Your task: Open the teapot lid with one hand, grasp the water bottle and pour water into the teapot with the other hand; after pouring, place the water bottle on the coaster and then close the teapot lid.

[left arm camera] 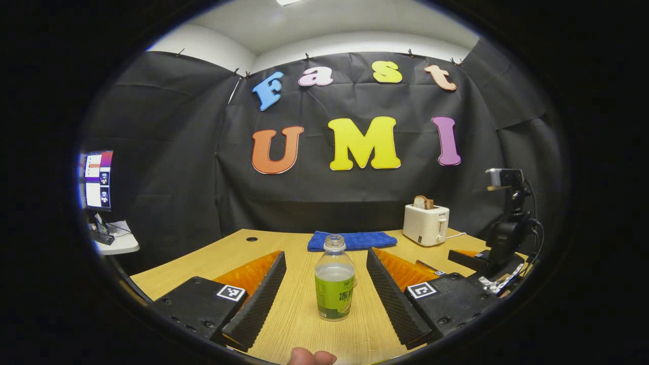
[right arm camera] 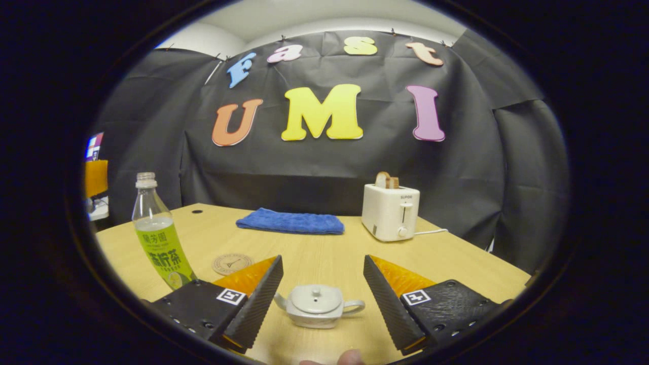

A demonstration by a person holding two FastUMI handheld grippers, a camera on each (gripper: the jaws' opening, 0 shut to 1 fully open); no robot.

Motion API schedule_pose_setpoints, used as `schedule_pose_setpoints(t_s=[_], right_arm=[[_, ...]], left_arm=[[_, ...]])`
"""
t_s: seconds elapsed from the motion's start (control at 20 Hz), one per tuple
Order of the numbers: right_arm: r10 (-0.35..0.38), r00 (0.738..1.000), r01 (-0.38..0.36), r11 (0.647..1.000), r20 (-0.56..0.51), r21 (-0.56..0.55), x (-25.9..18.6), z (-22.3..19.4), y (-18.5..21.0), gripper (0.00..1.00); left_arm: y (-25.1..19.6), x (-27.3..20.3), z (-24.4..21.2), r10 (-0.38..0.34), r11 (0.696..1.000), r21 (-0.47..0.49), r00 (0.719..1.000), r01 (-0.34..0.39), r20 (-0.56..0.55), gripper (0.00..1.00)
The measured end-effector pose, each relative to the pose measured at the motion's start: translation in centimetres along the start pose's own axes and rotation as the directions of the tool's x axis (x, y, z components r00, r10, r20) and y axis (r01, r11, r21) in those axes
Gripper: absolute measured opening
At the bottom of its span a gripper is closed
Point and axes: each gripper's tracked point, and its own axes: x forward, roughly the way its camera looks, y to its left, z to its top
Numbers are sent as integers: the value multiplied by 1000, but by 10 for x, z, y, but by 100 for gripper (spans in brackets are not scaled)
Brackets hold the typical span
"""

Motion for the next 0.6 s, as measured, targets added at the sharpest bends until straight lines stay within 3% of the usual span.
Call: schedule_pose_setpoints(t_s=[0.2,0.25,0.3,0.35,0.6], right_arm=[[11,999,-10,1000,-43,8,17,-14,7,92],[17,998,-16,1000,-54,16,18,-17,8,84],[19,998,-18,1000,-61,20,19,-18,9,70],[21,997,-20,1000,-68,16,20,-20,10,64],[-1,997,3,1000,-80,20,23,-23,7,18]], left_arm=[[8,1,1,10,1000,-11,1000,-10,1,100],[11,1,1,14,1000,-12,1000,-14,0,100],[12,2,1,16,1000,-12,1000,-16,-2,99],[13,2,0,17,1000,-14,1000,-17,-6,100],[18,5,-3,23,1000,-19,1000,-23,-13,97]])
